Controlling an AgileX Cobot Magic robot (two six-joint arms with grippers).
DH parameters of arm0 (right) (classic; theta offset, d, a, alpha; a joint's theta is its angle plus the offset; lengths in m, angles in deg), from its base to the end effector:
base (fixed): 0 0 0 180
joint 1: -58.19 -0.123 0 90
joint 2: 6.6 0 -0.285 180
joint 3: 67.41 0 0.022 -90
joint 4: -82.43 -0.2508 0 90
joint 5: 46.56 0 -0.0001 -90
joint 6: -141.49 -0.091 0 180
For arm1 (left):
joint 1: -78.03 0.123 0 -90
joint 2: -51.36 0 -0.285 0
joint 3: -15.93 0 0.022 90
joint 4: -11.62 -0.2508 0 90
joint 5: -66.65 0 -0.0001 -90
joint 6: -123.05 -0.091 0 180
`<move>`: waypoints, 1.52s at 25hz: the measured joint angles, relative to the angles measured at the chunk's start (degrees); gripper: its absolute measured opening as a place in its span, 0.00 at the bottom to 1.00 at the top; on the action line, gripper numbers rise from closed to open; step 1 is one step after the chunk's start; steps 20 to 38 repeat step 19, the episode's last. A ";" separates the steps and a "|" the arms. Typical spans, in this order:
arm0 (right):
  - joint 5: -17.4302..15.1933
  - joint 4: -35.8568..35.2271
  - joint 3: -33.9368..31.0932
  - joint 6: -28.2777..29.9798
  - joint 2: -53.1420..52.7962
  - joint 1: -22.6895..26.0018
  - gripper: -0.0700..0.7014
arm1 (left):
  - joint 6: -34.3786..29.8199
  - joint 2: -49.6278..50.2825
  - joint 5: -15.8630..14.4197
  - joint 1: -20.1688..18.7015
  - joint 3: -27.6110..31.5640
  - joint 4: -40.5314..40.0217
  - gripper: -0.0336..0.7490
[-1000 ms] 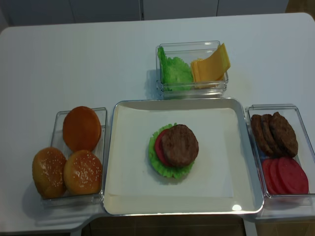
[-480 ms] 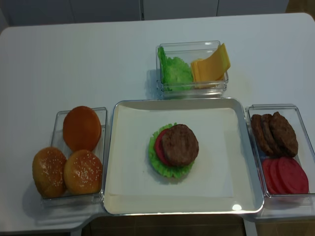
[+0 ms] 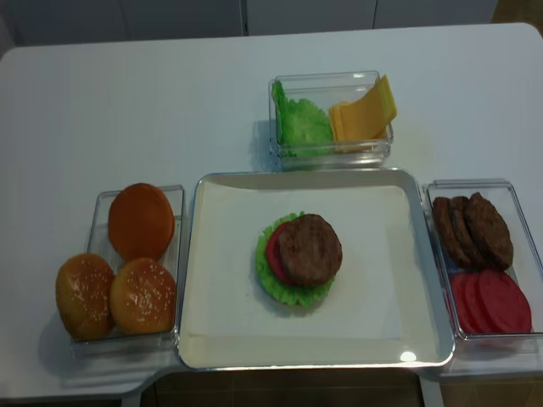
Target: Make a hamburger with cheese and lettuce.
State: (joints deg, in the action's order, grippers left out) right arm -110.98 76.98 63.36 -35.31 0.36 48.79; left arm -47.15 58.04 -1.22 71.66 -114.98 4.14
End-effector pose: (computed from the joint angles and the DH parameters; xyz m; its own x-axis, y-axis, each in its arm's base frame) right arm -0.0099 0.0063 0.2693 -0.4973 -0.0972 -0.8621 -0.2429 0.9696 0.0308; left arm -0.0115 0.0123 0.2655 -0.5453 -0.0603 -0.8361 -0.0564 0.9978 -0.0352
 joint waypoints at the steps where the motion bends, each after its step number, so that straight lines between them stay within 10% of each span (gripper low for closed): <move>1: 0.00 0.00 0.00 0.11 0.00 0.85 0.52 | 0.00 0.00 0.00 0.00 0.00 0.00 0.52; 38: 0.00 -0.26 0.00 0.73 -0.10 3.12 0.51 | 0.00 0.00 0.00 0.00 0.00 0.00 0.52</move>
